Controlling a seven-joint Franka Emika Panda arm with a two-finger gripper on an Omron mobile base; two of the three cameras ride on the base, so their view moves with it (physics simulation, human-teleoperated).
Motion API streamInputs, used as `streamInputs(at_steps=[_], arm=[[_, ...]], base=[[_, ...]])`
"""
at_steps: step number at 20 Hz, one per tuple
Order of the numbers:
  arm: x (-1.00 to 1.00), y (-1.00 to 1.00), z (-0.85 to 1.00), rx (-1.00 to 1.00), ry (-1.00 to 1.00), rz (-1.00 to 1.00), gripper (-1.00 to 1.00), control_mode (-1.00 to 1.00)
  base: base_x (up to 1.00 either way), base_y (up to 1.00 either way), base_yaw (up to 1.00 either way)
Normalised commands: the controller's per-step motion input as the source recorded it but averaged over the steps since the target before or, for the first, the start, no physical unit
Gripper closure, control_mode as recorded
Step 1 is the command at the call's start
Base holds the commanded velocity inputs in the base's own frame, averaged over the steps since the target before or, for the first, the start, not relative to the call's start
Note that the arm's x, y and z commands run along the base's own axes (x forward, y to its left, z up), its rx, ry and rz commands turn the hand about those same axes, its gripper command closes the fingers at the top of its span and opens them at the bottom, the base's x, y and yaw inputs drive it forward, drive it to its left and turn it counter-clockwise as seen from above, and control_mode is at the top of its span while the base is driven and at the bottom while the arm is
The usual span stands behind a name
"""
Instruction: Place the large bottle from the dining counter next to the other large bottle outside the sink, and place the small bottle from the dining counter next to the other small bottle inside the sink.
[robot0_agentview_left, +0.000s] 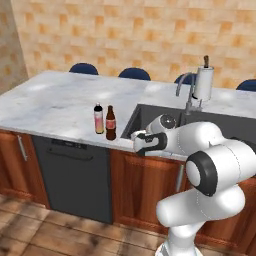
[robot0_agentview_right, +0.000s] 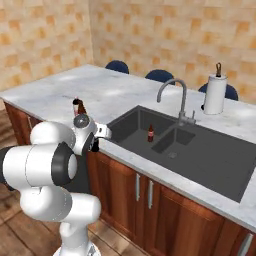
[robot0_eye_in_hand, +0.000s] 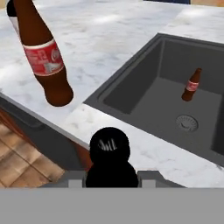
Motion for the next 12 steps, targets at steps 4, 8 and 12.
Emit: streamInputs(at_steps=[4, 8, 12], arm=[[0.0, 0.0, 0.0, 0.0, 0.0, 0.0, 1.0, 1.0], [0.0, 0.0, 0.0, 0.0, 0.0, 0.0, 1.0, 1.0], [0.0, 0.0, 0.0, 0.0, 0.0, 0.0, 1.0, 1.0]], base=[[0.14, 0.61, -0.39], [0.14, 0.51, -0.38], [0.13, 0.47, -0.37]])
